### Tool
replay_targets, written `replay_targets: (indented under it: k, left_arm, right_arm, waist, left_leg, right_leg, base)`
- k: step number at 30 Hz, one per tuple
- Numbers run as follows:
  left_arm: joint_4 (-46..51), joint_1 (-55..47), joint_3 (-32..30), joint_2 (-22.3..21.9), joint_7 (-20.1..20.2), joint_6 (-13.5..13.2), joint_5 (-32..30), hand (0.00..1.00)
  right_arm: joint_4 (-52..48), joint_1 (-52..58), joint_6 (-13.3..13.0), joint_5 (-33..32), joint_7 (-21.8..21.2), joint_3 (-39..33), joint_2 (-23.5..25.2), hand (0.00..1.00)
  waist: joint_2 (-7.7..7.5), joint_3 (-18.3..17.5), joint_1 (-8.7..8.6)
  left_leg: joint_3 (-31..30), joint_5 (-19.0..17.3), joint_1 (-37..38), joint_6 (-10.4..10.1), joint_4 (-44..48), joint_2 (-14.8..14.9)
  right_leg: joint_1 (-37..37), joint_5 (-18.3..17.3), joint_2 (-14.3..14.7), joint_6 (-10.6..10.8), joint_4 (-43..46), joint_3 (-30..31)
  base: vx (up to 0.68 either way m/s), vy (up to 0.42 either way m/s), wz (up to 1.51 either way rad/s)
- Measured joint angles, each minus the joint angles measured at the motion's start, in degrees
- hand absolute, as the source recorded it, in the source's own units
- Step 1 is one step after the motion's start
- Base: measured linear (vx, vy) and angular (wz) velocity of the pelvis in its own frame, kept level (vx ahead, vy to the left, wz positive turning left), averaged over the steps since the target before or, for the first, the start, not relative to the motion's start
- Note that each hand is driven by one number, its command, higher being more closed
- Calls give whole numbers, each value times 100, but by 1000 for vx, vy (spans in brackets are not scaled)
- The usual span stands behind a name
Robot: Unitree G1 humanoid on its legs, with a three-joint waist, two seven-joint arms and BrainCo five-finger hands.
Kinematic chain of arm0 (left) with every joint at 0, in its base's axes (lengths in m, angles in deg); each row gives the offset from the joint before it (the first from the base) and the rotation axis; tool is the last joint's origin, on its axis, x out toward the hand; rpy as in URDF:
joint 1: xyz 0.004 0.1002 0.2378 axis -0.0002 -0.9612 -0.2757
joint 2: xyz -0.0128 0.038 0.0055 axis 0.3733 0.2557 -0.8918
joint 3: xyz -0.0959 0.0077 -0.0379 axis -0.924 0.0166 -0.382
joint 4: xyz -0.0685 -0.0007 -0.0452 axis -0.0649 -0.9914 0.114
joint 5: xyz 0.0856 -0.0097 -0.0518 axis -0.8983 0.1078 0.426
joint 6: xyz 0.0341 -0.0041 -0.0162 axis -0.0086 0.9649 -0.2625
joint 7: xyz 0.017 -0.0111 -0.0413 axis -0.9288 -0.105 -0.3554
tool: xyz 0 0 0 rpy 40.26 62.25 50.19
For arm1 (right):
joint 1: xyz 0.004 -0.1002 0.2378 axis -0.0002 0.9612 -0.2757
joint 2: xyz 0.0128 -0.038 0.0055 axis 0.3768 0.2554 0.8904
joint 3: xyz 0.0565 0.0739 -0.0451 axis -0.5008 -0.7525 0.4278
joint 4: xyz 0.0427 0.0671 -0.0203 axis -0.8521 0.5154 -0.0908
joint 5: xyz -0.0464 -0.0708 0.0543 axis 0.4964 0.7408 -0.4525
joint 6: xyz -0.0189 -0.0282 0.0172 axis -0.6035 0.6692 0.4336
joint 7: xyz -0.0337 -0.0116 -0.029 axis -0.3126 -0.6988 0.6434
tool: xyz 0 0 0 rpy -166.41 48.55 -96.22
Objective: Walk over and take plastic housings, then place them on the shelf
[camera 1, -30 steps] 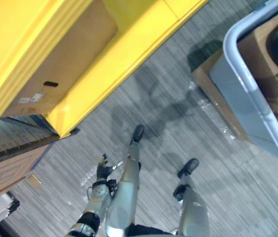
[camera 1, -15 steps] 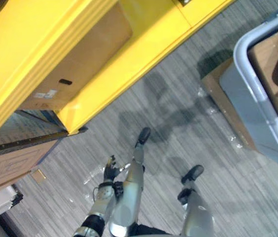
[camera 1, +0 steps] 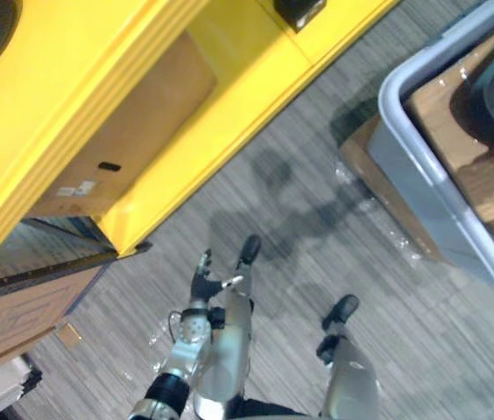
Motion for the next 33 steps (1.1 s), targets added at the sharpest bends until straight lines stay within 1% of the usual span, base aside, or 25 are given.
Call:
replay_targets:
  k: [1,4,5,8,11,12,14,15,17,19,21,22,25,26,28,32,33]
  left_arm:
    - [-4,153,-3,117,-123,0,-180,0]
    - [-111,470,-3,228,-233,5,-380,0]
    - [-162,617,6,272,-283,9,-452,0]
    - [-266,1019,8,326,-402,40,-612,0]
    - [-314,1365,14,334,-452,82,-613,0]
    - [-314,1492,27,347,-479,94,-613,0]
    - [-311,1709,67,347,-521,99,-612,0]
    - [-312,1853,76,351,-557,100,-610,0]
    - [-360,2107,214,420,-579,100,-584,0]
    - [-556,2653,407,529,-576,100,-528,0]
    - [-715,3075,439,552,-576,99,-473,0]
    - [-802,3348,450,546,-569,96,-337,0]
    - [-1022,4005,467,542,-554,92,14,0]
    - [-1104,4250,463,545,-553,85,199,0]
    - [-1163,4575,467,535,-506,59,636,0]
    - [-1271,5078,487,509,-212,-56,1545,0]
    - [-1343,5166,487,499,-151,-67,1755,0]
  right_arm:
    - [-1,-42,61,141,36,36,90,100]
    - [-3,-80,87,290,127,35,167,100]
    - [-5,-113,89,385,150,28,202,100]
    - [-55,-280,185,402,322,-153,260,100]
    - [-221,-300,199,511,380,-260,300,100]
    - [-238,-355,198,598,382,-302,341,100]
    - [-239,-417,199,611,392,-341,353,100]
    - [-239,-419,199,614,393,-340,383,100]
    - [-240,-422,199,637,393,-337,484,100]
    - [-243,-521,198,736,394,-325,601,100]
    - [-244,-607,194,784,394,-215,673,100]
    - [-244,-646,187,836,394,-202,715,100]
    - [-245,-720,186,843,394,-86,755,100]
    - [-247,-780,186,851,394,-54,824,100]
    - [-252,-897,186,894,393,60,921,100]
    - [-445,-908,184,1121,365,521,1049,100]
    - [-499,-911,177,1197,361,648,1061,100]
  waist:
    - [-3,1,-85]
    - [-4,1,-246]
    - [-7,3,-358]
    - [-14,7,-579]
    - [-30,3,-683]
    - [-32,3,-751]
    - [-45,-4,-786]
    - [-56,-9,-834]
    - [-80,-16,-911]
    - [-98,-7,-960]
    - [-99,-6,-1004]
    - [-99,-6,-1072]
    - [-106,-2,-1152]
    - [-106,-2,-1196]
    - [-115,0,-1222]
    - [-117,0,-1338]
    - [-117,1,-1346]
  left_leg:
    - [62,0,90,0,-4,24]
    - [203,0,198,0,-23,68]
    - [232,19,245,11,-49,82]
    - [371,120,455,12,-204,114]
    - [489,148,567,5,-255,166]
    - [519,163,613,3,-282,168]
    - [606,183,669,4,-322,185]
    - [634,184,690,3,-324,190]
    - [687,184,730,4,-331,191]
    - [798,196,730,1,-339,216]
    - [861,209,730,1,-355,224]
    - [870,236,735,3,-392,228]
    - [896,250,735,1,-414,241]
    - [921,250,737,1,-413,241]
    - [995,250,737,1,-414,243]
    - [1005,250,751,1,-413,257]
    - [1020,250,760,1,-413,257]
  right_leg:
    - [19,0,3,-1,24,107]
    - [24,-2,13,-6,53,203]
    - [22,1,17,-10,78,253]
    - [22,16,16,-30,167,415]
    - [14,24,22,-42,222,511]
    - [4,25,26,-44,253,564]
    - [-51,25,25,-44,314,652]
    - [-59,27,25,-47,326,688]
    - [-75,33,22,-54,345,761]
    - [-172,46,29,-69,394,857]
    - [-244,65,33,-78,408,933]
    - [-253,70,35,-79,408,935]
    - [-283,91,46,-88,413,960]
    - [-303,95,45,-90,423,989]
    - [-368,110,47,-96,441,1077]
    - [-364,115,61,-103,442,1088]
    - [-364,119,61,-105,442,1099]
  base:
    - [-86,22,-32]
    - [-106,20,-27]
    - [-100,15,-17]
    - [-91,12,-23]
    - [-80,-17,-19]
    - [-53,-16,-21]
    - [-45,-23,-20]
    - [-30,-29,-15]
    - [-17,-27,-13]
    - [-18,-28,-19]
    - [-21,-39,-19]
    - [-12,-48,-8]
    - [0,-41,-5]
    - [5,-38,-12]
    - [4,-39,-15]
    - [7,-45,-3]
    - [6,-41,-4]
